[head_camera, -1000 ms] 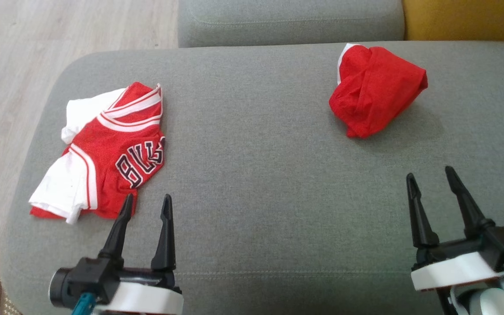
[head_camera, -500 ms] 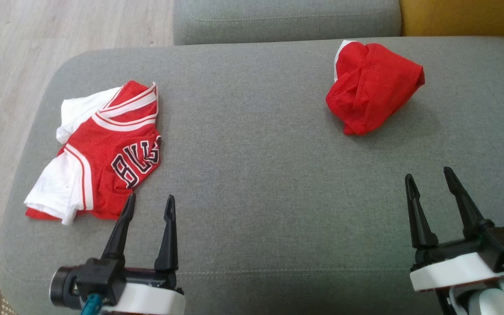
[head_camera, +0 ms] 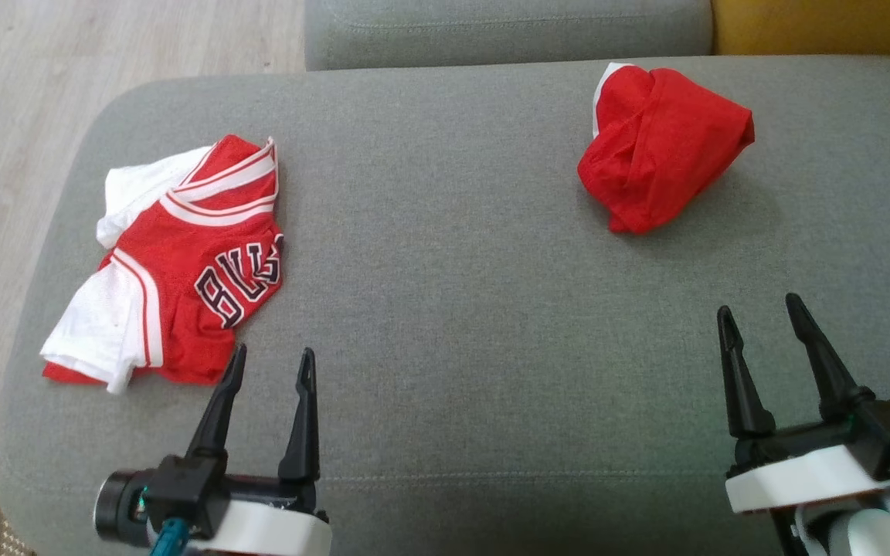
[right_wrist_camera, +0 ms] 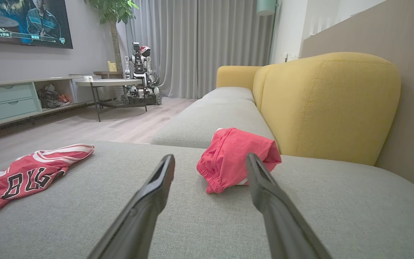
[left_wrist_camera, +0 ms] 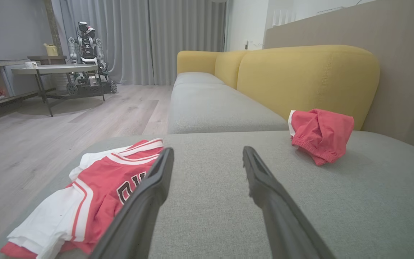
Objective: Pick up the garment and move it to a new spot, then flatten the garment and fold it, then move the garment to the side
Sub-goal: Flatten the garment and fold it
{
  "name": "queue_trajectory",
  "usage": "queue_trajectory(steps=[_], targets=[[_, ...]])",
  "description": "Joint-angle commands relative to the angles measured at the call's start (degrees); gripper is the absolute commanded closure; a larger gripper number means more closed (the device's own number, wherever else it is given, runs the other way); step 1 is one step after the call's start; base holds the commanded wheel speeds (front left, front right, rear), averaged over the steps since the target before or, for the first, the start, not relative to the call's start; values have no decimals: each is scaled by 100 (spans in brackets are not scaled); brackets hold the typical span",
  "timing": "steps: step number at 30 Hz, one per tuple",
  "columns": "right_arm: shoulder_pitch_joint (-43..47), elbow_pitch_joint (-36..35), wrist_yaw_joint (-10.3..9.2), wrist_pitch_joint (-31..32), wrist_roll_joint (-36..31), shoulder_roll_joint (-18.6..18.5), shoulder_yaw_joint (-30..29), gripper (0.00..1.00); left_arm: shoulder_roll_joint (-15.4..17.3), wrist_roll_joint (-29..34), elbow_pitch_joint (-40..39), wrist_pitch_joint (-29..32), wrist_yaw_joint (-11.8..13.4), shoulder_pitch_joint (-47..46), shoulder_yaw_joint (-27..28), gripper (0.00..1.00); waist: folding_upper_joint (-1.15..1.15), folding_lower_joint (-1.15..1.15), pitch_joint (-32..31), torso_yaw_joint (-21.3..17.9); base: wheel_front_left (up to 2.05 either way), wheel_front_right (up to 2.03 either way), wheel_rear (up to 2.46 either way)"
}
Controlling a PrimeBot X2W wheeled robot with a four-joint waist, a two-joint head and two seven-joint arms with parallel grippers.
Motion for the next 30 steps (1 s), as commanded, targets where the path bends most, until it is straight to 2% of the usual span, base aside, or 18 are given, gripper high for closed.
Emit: queue_trajectory(steps=[1,5,9,14,19,20,22,30], targets=[[-218,-218,-1,-37,18,-39,107,0,-31,40,-166,-28,11,-300,130,0,0,0,30,-3,0,0,0],[-318,-251,-1,-37,29,-39,68,0,-31,3,-81,-28,-51,-441,79,0,0,0,230,-36,0,0,0],[-514,-296,-1,-37,65,-39,-81,0,-31,-26,93,-28,-235,-779,-72,0,0,0,593,-108,0,0,0],[-840,-400,-1,-37,142,-39,-243,0,-31,-259,692,-28,-687,-1470,-441,0,0,0,1098,-286,0,0,0],[-1172,-535,-1,-37,178,-39,-260,0,-31,-533,1213,-28,-995,-2331,-942,0,0,0,1612,-650,0,0,0],[-1283,-598,-1,-37,204,-39,-282,0,-31,-744,1485,-28,-1062,-2640,-1165,0,0,0,1796,-804,0,0,0],[-1335,-625,-1,-37,223,-39,-281,0,-31,-899,1643,-28,-1085,-2794,-1273,0,0,0,1890,-891,0,0,0],[-1684,-829,-1,-37,379,-39,-307,0,-31,-1651,2580,-28,-1153,-4203,-2301,0,0,0,2656,-1463,0,0,0]])
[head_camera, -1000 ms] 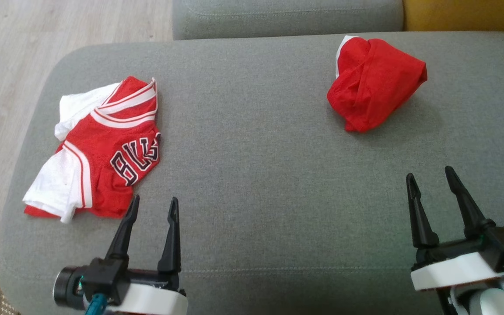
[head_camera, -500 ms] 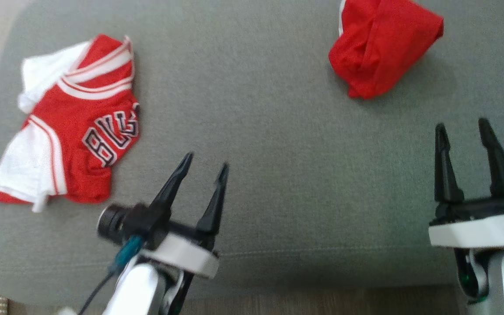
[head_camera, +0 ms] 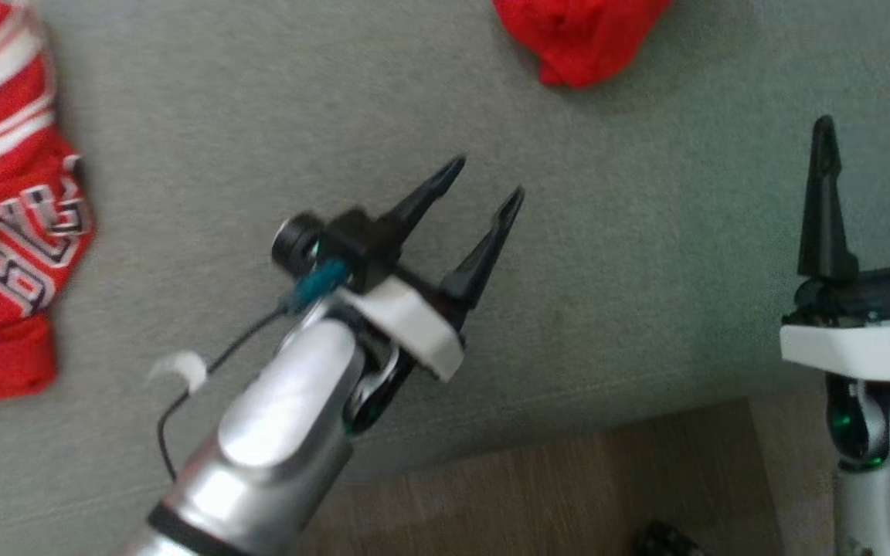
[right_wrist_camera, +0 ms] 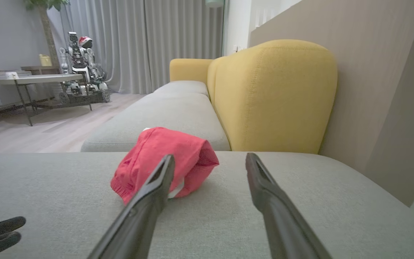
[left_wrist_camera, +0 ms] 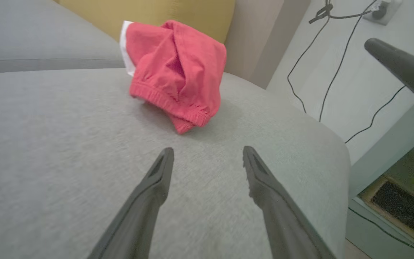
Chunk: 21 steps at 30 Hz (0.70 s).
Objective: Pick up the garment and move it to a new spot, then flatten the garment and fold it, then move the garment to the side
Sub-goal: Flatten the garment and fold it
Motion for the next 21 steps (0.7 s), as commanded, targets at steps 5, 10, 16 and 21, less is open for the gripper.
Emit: queue_trajectory(steps=[5,10,16,21], targets=[[-218,-293,-1,-36,139,-44,62,0,-12,-328,157,-29,-33,-827,-244,0,0,-1,677,-496,0,0,0],[-305,-331,-1,-36,214,-44,87,0,-12,-507,717,-29,-18,-1374,-438,0,0,-1,920,-612,0,0,0],[-428,-366,-1,-36,283,-44,168,0,-12,-939,1209,-29,136,-2078,-821,0,0,-1,1150,-741,0,0,0],[-516,-360,-1,-36,332,-44,246,0,-12,-1256,1837,38,496,-2609,-1208,0,0,-1,1257,-855,0,0,0]])
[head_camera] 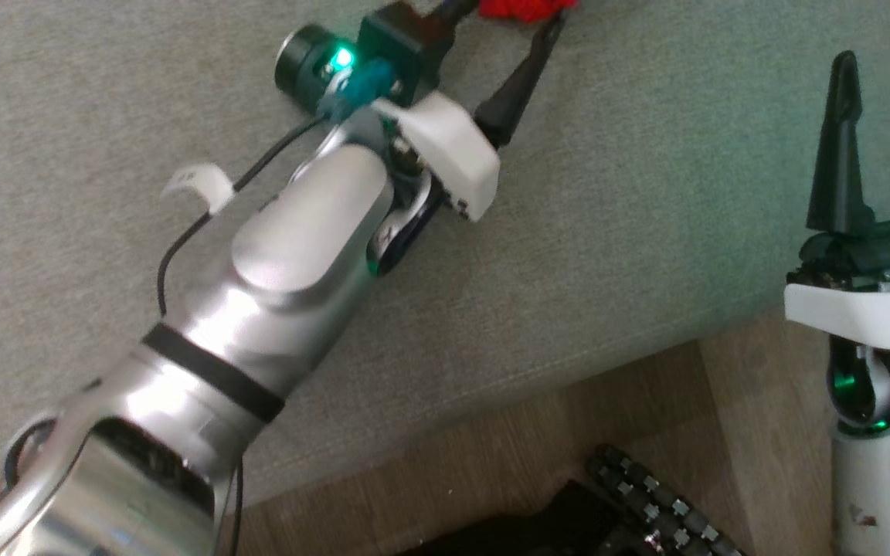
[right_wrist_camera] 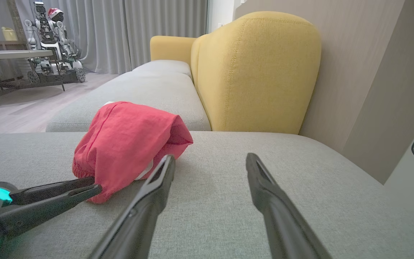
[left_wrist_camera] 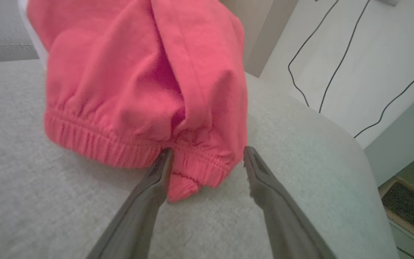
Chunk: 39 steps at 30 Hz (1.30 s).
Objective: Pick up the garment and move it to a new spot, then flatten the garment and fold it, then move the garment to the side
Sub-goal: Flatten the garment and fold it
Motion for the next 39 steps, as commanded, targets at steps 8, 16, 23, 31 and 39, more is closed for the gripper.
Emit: queue_trajectory(steps=[8,16,23,31,39], targets=[[-48,-291,-1,-36,142,-45,224,0,122,-12,995,228,503,-558,-756,100,0,0,28,-115,0,0,0],[-32,-317,-1,-36,145,-45,207,0,122,-174,1053,100,472,-775,-1020,100,0,0,-279,-1,0,0,0],[91,-186,-1,-36,138,-45,221,0,122,-968,-58,24,13,-1053,-721,100,0,0,-1024,152,0,0,0],[341,-58,-1,-36,179,-45,202,0,122,-2433,-1248,791,-84,-1631,-284,100,0,0,-1909,125,0,0,0],[416,-81,-1,-36,244,-45,272,0,349,-3337,-1260,1537,718,-1472,323,100,0,0,-2049,64,0,0,0]])
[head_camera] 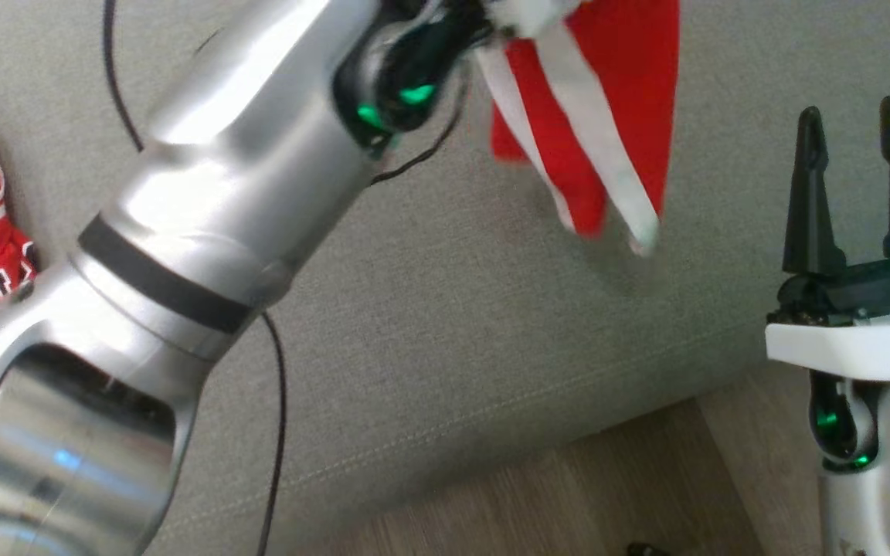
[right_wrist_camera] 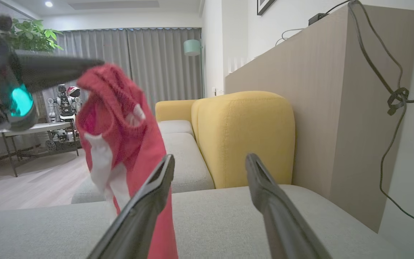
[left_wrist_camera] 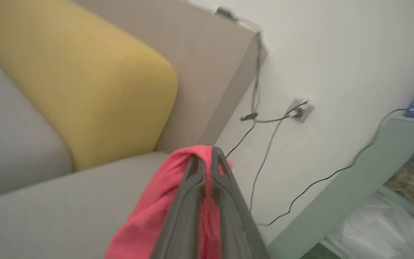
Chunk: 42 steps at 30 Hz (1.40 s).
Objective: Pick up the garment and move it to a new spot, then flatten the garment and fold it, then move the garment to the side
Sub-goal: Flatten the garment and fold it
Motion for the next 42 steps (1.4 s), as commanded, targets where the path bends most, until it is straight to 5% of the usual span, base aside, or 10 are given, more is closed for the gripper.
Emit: queue_trajectory(steps=[1,8,9,10,16,22,28,35,42], targets=[[-42,-198,-1,-36,36,-44,153,0,297,-107,108,152,109,83,201,100,0,1,48,-5,0,0,0],[-112,-237,-1,-36,70,-44,237,0,917,-265,983,226,154,914,200,100,0,1,313,-1,0,0,0],[-120,-234,-1,-36,68,-44,254,0,1014,-213,1099,46,160,971,240,24,0,1,337,-1,0,0,0],[-125,-230,-1,-36,74,-44,267,0,1084,-205,1189,-135,133,1022,310,0,0,1,354,-1,0,0,0],[-84,-208,-1,-36,84,-44,324,0,1623,90,1328,-1230,122,1233,633,0,0,1,347,34,0,0,0],[-1,-224,-1,-36,6,-44,239,0,1914,851,488,-1461,393,1805,1000,0,0,1,354,219,0,0,0],[30,-244,-1,-36,-180,-44,229,0,1397,1912,-875,-1466,481,3296,839,0,0,1,414,504,0,0,0],[-48,-276,-1,-36,-269,-44,323,0,822,2193,-597,-1363,378,3090,295,0,0,1,539,486,0,0,0],[-28,-249,-1,-36,-274,-44,335,0,593,2148,110,-1038,309,2712,201,0,0,1,583,282,0,0,0]])
